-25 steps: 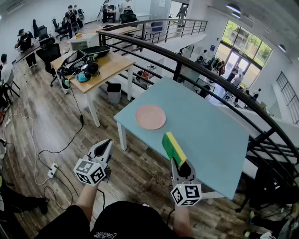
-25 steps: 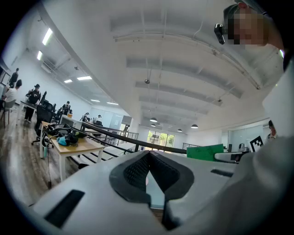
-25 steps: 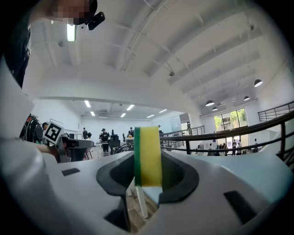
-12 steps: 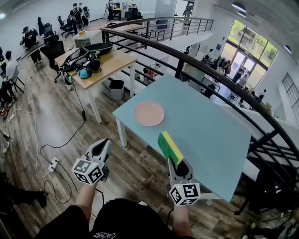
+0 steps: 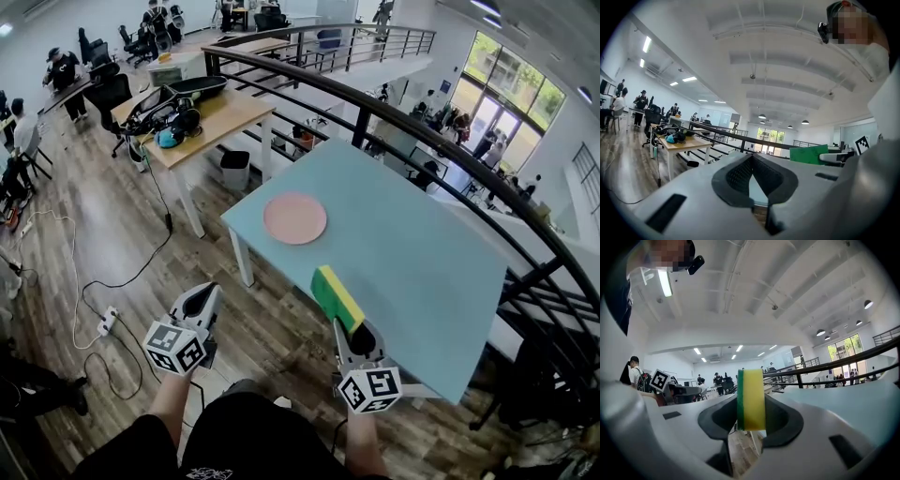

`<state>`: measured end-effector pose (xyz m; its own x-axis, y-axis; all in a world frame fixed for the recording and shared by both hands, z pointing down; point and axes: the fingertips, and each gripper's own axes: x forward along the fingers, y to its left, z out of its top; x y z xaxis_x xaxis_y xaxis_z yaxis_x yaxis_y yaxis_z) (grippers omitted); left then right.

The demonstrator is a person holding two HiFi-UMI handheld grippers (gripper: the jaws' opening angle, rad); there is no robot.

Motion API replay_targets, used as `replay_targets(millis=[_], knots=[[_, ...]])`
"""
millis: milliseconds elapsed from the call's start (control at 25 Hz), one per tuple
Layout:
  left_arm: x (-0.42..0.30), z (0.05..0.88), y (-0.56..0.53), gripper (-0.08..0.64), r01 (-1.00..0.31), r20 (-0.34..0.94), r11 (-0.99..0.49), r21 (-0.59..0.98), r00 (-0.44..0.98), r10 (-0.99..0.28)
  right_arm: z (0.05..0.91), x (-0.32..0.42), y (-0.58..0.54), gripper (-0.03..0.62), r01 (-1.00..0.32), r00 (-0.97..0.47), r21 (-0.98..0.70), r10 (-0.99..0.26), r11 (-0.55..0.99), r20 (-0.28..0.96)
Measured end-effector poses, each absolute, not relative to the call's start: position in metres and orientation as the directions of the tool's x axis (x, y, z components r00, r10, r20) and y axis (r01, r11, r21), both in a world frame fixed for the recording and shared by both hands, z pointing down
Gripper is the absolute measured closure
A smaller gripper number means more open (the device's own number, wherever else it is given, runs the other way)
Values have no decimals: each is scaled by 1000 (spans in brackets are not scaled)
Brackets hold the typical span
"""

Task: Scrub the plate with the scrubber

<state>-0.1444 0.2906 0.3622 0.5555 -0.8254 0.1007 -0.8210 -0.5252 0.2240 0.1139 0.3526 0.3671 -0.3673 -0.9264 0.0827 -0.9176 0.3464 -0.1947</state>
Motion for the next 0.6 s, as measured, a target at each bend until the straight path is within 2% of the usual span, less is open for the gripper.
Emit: replay_targets(millis=[360,600], knots=[[-149,380,264,552,-823,132,-493,284,543,-830,365,109,324,456,-894,-405,-237,-912,380,67],[-133,384,212,552,-759,98,-570,315,623,-776,371,107,275,456,-902,-381,-251,-921,350,84]])
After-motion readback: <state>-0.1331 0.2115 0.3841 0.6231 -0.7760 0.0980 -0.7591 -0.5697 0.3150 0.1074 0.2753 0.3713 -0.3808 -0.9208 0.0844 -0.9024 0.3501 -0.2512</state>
